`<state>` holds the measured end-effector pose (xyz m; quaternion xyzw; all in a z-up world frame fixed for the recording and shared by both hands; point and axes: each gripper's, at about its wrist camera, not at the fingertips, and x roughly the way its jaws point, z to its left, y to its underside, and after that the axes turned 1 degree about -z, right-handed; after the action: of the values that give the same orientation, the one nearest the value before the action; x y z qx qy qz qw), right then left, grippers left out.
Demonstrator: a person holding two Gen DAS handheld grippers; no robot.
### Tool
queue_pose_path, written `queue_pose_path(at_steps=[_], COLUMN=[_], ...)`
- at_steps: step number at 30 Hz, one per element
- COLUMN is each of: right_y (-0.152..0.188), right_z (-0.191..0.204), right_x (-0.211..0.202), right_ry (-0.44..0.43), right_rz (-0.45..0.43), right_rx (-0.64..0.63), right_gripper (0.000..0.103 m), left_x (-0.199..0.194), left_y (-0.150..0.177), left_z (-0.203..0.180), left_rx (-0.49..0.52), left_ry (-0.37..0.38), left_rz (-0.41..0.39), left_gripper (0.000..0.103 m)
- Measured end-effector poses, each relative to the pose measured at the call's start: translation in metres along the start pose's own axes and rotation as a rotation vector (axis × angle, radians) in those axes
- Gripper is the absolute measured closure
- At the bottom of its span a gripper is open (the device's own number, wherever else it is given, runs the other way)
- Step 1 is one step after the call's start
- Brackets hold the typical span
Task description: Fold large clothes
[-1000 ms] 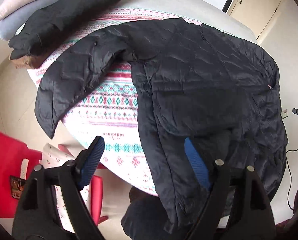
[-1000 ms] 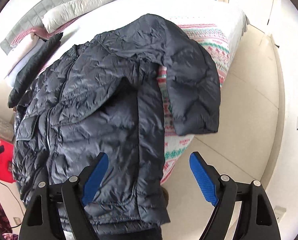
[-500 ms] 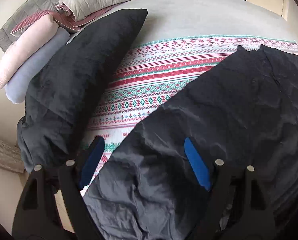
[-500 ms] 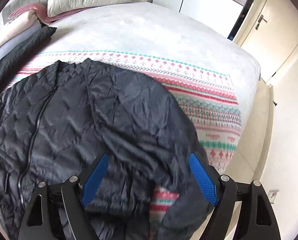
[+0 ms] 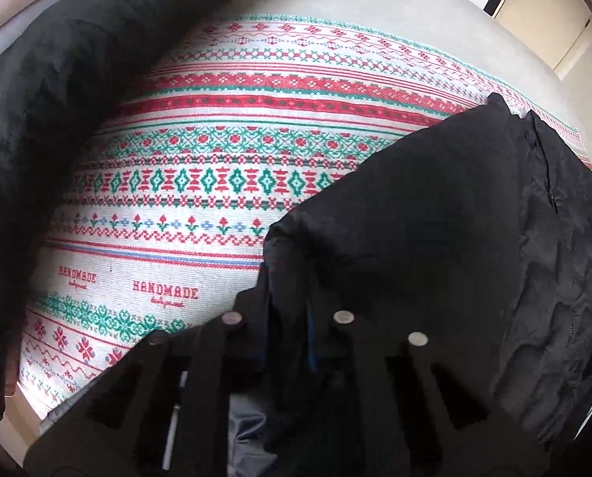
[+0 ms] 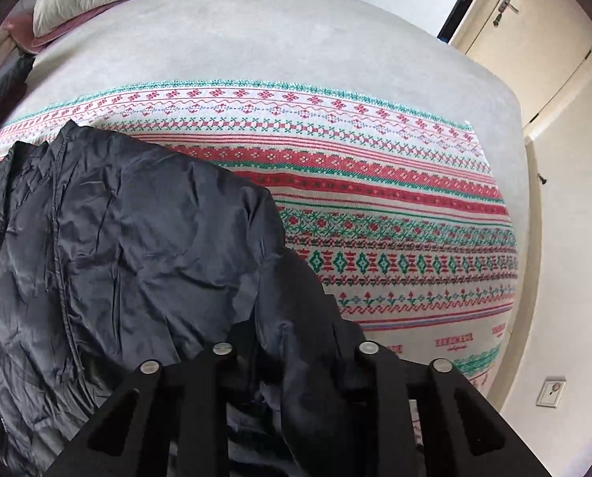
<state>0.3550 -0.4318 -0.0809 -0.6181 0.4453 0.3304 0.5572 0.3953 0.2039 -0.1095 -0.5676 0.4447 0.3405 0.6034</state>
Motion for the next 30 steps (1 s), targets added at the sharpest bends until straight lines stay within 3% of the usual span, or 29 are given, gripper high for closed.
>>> queue_pose_path(at_steps=[3,10,12,14,16,18,21,25,28,30], right_y=[0.003,-0.028,-0.044,-0.057,-0.060,-0.053,-0.032,0.008,0.055,0.091], right_z=[0.010,0.009,0.009,0.006,0.004,0.002,0.011,0.040,0.075,0.099], right_x=[-0.003,-0.035,-0.033,-0.024,-0.020,-0.029,-0.054,-0.087,-0.107,-0.109], right_ry=[0.049,0.097,0.114,0.103,0.107,0.092,0.046,-0.034,-0.166,-0.236], right_rz=[-0.038,-0.170,-0.180,-0.156,-0.125,-0.148,-0.215,-0.231,-0.182,-0.104], right_rx=[-0.029,0.006,0.019,0.031,0.046,0.068,0.040,-0.026,-0.101,-0.163], right_gripper=[0.093,0.094,0.093,0.088,0.081,0.060,0.044,0.041,0.038,0.036], left_x=[-0.017,-0.051,-0.054,-0.051,-0.054,-0.061,-0.073,-0.091,-0.103,-0.101], left_y=[-0.004,-0.070,-0.085,-0.097,-0.096,-0.086,-0.058,0.006,0.066,0.105], left_z=[-0.018,-0.038,-0.040,-0.050,-0.061,-0.072,-0.097,-0.139,-0.165,-0.171], left_rx=[0.029,-0.043,-0.088,-0.094,-0.072,-0.025,0.055,0.182,0.281,0.313], left_ry=[-0.147,-0.345,-0.379,-0.424,-0.394,-0.332,-0.261,-0.095,0.004,0.049], left_rz=[-0.093,-0.309,-0.350,-0.339,-0.335,-0.342,-0.325,-0.278,-0.252,-0.210], left_gripper=[0.095,0.094,0.085,0.073,0.053,0.041,0.039,0.032,0.032,0.032])
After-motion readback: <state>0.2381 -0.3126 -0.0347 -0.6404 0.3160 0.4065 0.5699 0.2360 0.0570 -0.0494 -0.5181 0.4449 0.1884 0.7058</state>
